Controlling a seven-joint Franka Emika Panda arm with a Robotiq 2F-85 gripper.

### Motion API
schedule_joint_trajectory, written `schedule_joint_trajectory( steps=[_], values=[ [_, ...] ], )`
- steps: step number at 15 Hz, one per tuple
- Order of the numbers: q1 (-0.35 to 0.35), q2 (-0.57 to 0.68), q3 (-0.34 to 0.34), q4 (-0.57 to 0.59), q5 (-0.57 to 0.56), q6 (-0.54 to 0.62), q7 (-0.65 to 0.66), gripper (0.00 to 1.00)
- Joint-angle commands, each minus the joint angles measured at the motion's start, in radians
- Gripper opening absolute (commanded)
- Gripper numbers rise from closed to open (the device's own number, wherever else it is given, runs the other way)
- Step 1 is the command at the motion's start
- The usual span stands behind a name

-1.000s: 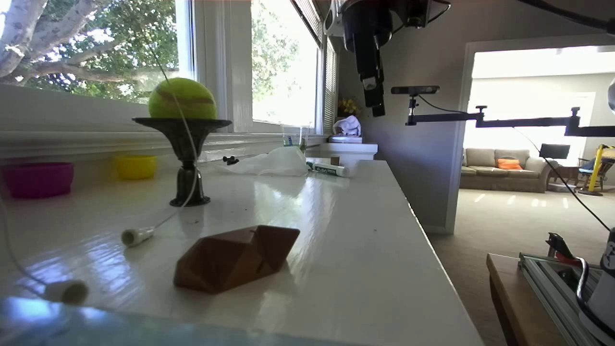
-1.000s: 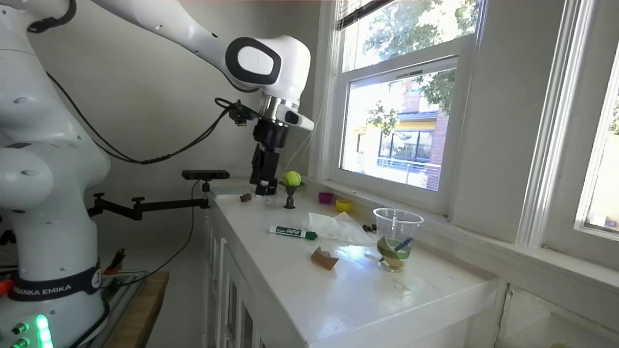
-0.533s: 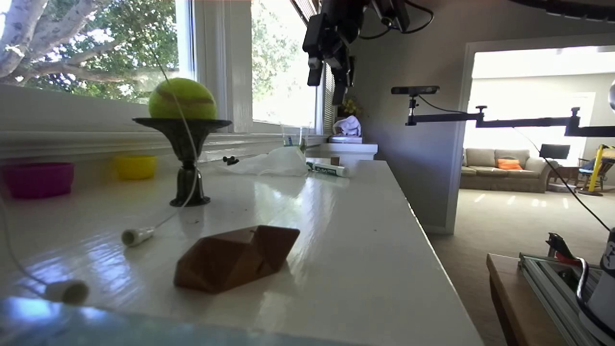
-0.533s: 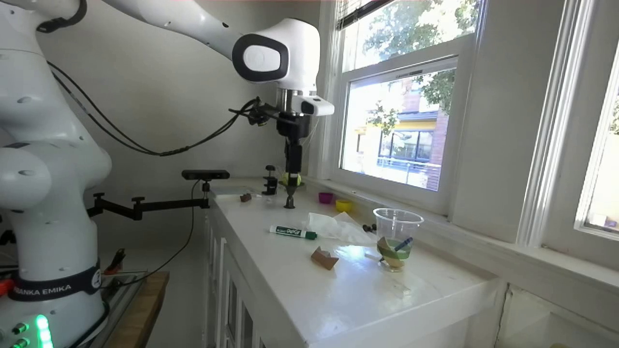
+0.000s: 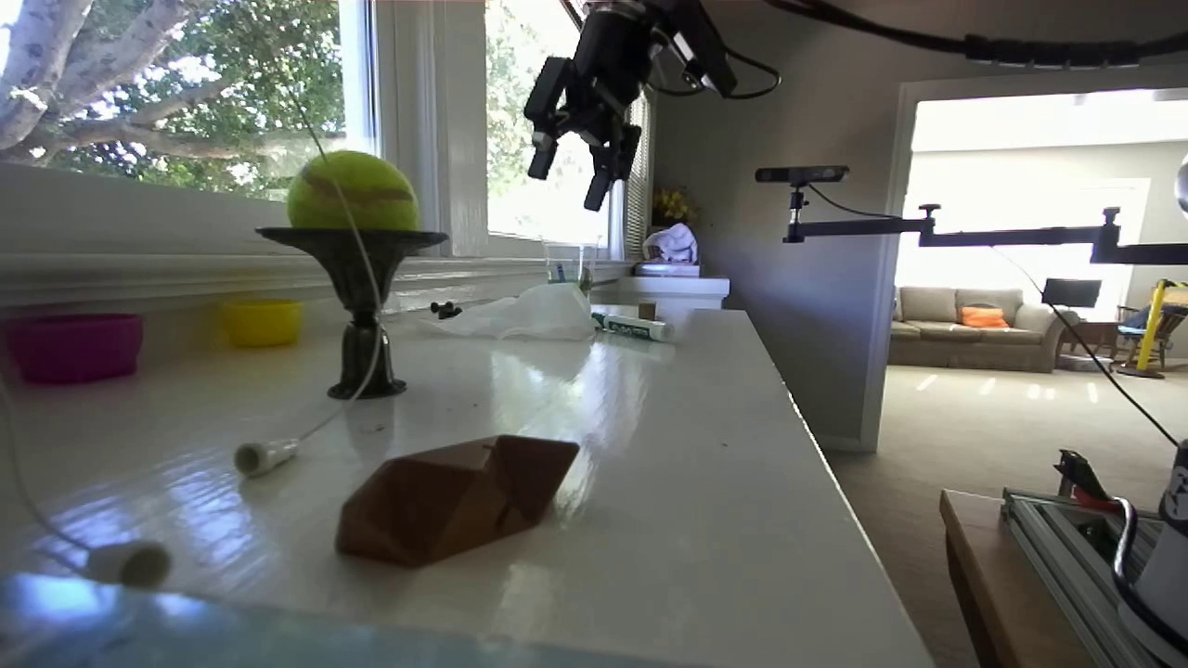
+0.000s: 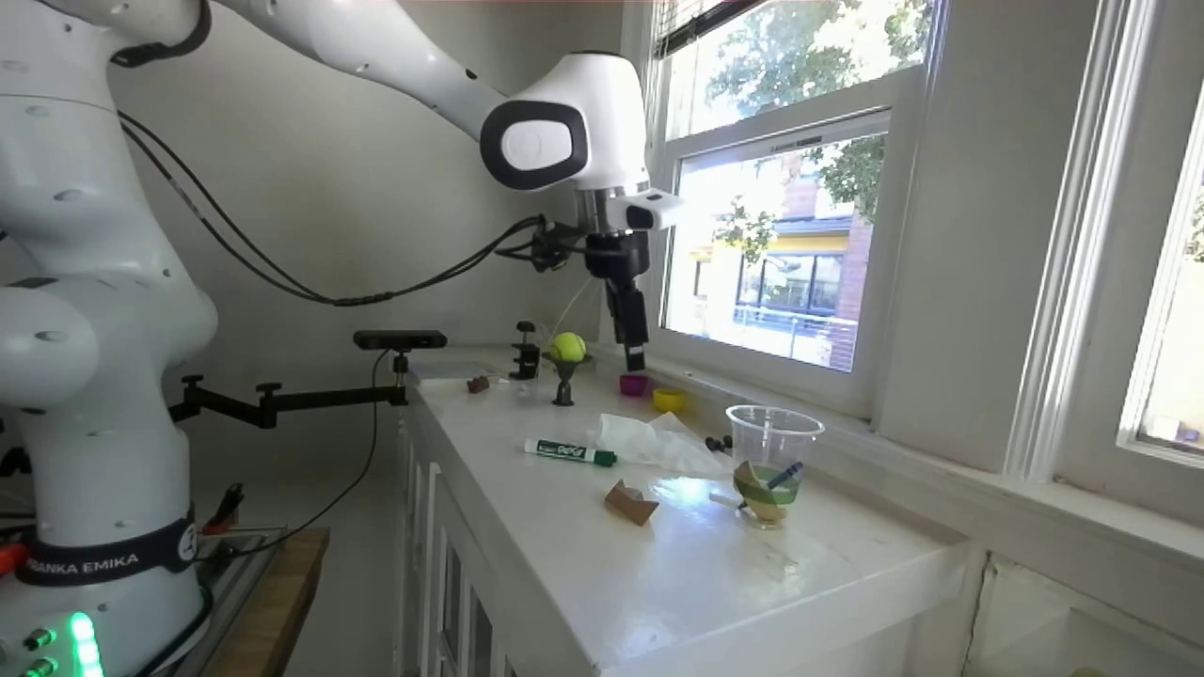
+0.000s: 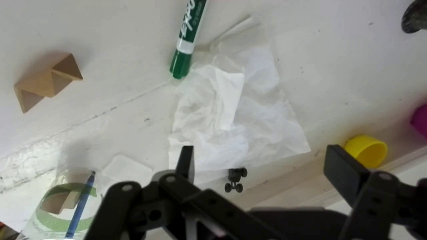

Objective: Use the tissue to wipe the table

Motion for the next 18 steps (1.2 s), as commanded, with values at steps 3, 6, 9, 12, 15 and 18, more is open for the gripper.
schedule_joint_trajectory(
  steps=[3,6,9,12,15,18],
  values=[
    [0.002,0.100,0.010,0.022,-0.011,0.141,-0.040,1.00],
    [0.001,0.139,0.016,0.014,-0.017,0.180,-0.044,1.00],
    [0.000,0.168,0.017,0.010,-0.005,0.187,-0.053,1.00],
    [-0.001,0.200,0.018,0.007,0.000,0.194,-0.055,1.00],
    [-0.004,0.222,0.019,0.005,-0.003,0.197,-0.054,1.00],
    [-0.006,0.254,0.021,0.002,-0.016,0.201,-0.044,1.00]
  ],
)
